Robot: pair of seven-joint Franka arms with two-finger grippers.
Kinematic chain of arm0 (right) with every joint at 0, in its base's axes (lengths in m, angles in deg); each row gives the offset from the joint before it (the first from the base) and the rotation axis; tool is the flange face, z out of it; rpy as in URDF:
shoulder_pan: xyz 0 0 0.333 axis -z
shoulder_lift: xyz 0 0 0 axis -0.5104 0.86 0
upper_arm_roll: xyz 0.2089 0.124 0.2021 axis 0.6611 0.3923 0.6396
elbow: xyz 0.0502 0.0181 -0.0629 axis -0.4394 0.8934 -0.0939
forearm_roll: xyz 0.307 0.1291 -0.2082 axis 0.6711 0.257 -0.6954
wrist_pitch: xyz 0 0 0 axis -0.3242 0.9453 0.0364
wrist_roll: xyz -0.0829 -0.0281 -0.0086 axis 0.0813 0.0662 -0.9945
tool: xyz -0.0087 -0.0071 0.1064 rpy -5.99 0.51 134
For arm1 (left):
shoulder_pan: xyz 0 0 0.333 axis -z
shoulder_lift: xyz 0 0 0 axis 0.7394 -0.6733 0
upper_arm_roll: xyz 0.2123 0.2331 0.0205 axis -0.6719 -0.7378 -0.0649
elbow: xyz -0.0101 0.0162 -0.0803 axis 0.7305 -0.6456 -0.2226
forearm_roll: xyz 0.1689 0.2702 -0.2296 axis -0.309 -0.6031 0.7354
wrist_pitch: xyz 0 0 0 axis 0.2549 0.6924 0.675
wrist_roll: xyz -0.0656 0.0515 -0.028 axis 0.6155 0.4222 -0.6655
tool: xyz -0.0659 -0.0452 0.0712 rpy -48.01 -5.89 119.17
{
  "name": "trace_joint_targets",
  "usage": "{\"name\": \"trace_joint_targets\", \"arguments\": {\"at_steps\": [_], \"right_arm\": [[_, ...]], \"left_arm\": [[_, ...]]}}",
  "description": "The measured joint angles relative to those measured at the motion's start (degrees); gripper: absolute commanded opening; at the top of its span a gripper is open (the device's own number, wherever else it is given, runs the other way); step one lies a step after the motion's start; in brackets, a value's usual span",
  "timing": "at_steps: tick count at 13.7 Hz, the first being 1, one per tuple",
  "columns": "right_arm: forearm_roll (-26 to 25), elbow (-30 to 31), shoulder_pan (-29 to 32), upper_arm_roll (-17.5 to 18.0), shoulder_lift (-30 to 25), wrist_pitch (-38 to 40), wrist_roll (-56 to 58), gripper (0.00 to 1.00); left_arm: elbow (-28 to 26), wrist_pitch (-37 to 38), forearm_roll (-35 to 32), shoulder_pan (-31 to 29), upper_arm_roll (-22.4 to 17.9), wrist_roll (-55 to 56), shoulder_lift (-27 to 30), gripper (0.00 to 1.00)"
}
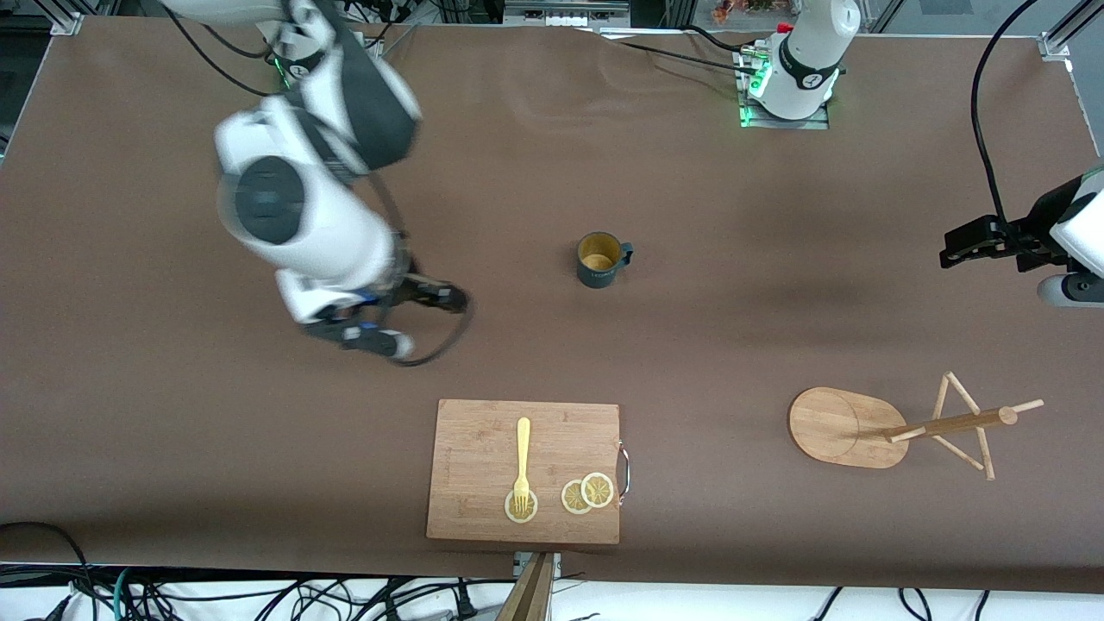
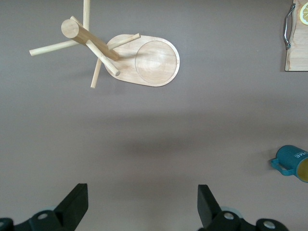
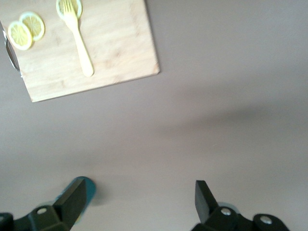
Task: Pass cup and hang on rack
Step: 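Set the mug down, open the right gripper and withdraw it, then move the left gripper toward the mug handle while the right gripper retracts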
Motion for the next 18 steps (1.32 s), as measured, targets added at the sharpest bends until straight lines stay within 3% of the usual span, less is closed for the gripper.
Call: {"name": "trace_joint_targets", "arguments": {"at_steps": [8, 10, 14, 18], "right_arm": [[0.0, 12.7, 1.2, -17.1, -19.4, 11.5, 27.6, 1.0], [-0.2, 14.2, 3.4, -17.1, -21.0, 12.0, 30.3, 1.0], [-3.4, 21.9, 10.6, -10.2, -27.2, 10.6, 31.3, 1.0], [-3.9, 25.4, 10.9, -9.0, -31.2, 9.6, 31.3, 1.0]], "left_arm": [[-0.2, 3.3, 0.1, 3.3, 3.1, -0.2, -1.2, 1.0], [-0.3, 3.4, 0.1, 6.1, 4.4, -0.2, -2.3, 1.0], [-2.4, 3.7, 1.1, 8.0, 11.4, -7.4, -3.1, 1.0], [-9.7, -2.5, 9.4, 7.8, 12.2, -23.1, -3.4, 1.0]]}}
